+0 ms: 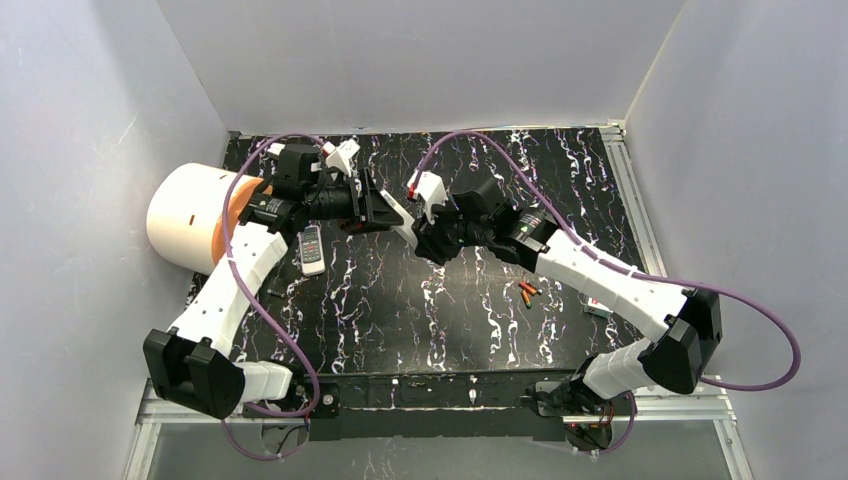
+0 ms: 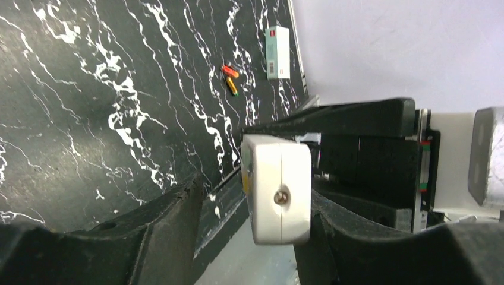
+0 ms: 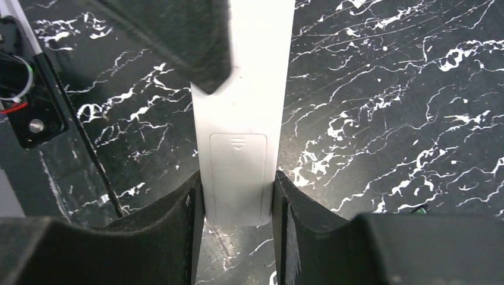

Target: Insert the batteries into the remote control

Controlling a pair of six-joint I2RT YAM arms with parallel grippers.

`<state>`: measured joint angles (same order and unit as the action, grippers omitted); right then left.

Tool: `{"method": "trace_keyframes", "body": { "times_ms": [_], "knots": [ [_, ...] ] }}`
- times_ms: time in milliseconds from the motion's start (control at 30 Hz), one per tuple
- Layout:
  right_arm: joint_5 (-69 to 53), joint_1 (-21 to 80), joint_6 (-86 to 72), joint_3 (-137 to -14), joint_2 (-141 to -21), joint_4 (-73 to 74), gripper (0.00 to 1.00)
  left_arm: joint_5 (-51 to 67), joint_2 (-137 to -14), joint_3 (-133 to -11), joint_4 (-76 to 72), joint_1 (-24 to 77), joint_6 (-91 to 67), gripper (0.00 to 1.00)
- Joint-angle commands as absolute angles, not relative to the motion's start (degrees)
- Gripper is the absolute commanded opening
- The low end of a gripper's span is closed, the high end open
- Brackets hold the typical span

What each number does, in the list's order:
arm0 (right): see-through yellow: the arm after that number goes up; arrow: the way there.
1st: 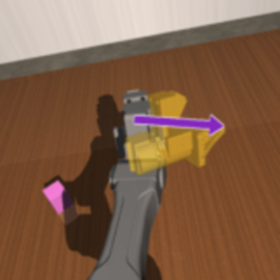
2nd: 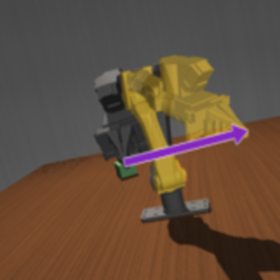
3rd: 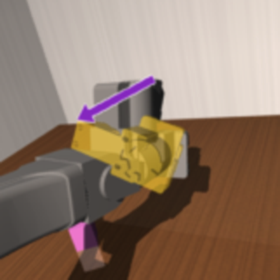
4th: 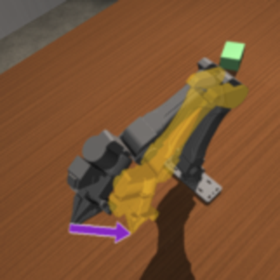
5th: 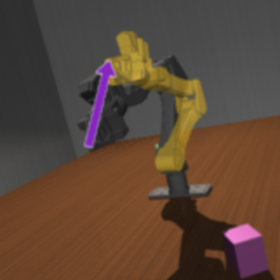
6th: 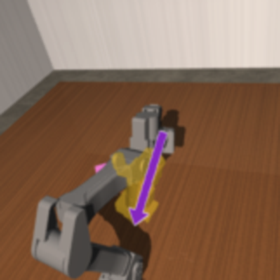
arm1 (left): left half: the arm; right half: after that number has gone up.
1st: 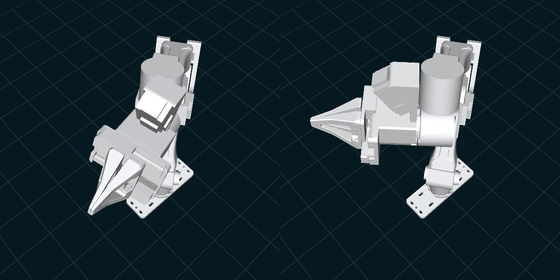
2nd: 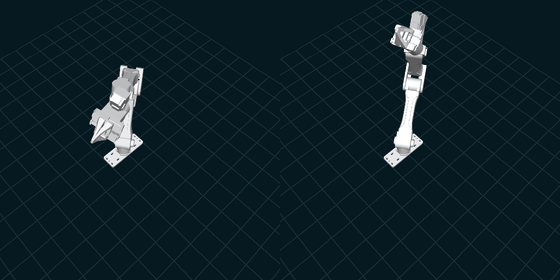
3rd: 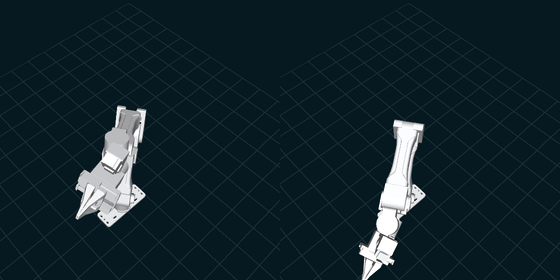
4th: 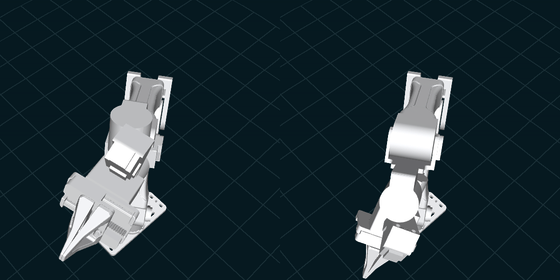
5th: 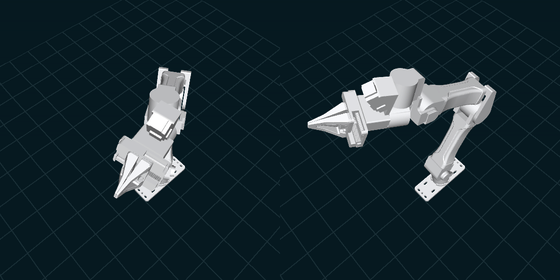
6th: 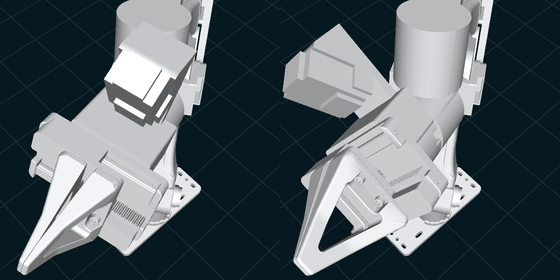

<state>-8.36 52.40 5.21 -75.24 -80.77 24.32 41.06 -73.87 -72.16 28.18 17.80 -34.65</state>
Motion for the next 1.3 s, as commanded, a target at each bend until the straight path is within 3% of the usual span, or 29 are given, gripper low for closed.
{"method": "trace_keyframes", "body": {
  "times_ms": [0,267,367,500,567,600,667,767,867,967,1100,1167,1267],
  "knots": [
    [-7.07,52.42,9.05,-77.7,-81.29,25.14,0.1,47.02,-70.95,-70.77,30.8,17.99,-32.7,0.5],
    [-10.21,52.54,12.0,-78.49,-83.06,27.99,0.1,49.51,-71.71,-69.0,25.8,17.94,-36.81,0.53],
    [-11.27,52.49,12.0,-78.74,-83.57,28.27,0.1,49.51,-71.87,-68.07,25.56,17.93,-37.23,0.45],
    [-13.28,52.52,11.31,-79.23,-83.39,27.6,0.1,50.7,-71.98,-66.81,24.76,17.96,-37.74,0.26],
    [-15.17,52.63,11.07,-79.79,-83.4,27.83,0.1,50.5,-71.83,-66.39,24.64,17.9,-37.88,0.24],
    [-15.9,52.7,11.16,-80.23,-83.53,28.23,0.1,50.15,-71.67,-66.31,25.07,17.97,-37.72,0.27],
    [-16.83,52.7,11.71,-81.28,-84.07,29.47,0.11,49.24,-71.21,-66.37,26.04,17.93,-37.29,0.46],
    [-17.49,52.68,12.9,-82.98,-85.11,31.83,0.11,48.51,-70.44,-65.91,25.77,17.92,-37.47,0.54],
    [-17.61,52.72,14.25,-85.22,-86.45,33.69,0.1,47.98,-70.48,-66.87,27.29,17.93,-36.3,0.43],
    [-17.88,52.71,14.62,-87.49,-87.78,35.26,0.09,47.34,-70.21,-67.64,27.9,17.92,-36.19,0.23],
    [-17.56,52.71,14.6,-88.17,-87.97,35.66,0.11,48.84,-69.03,-67.5,27.19,17.93,-36.56,0.04],
    [-16.12,52.73,13.65,-88.26,-88.21,35.25,0.24,48.94,-68.1,-66.67,26.26,17.93,-36.63,0.0],
    [-14.94,52.59,10.17,-86.42,-87.31,31.62,0.7,48.63,-67.54,-66.4,25.17,17.93,-36.23,0.0]
  ]
}}
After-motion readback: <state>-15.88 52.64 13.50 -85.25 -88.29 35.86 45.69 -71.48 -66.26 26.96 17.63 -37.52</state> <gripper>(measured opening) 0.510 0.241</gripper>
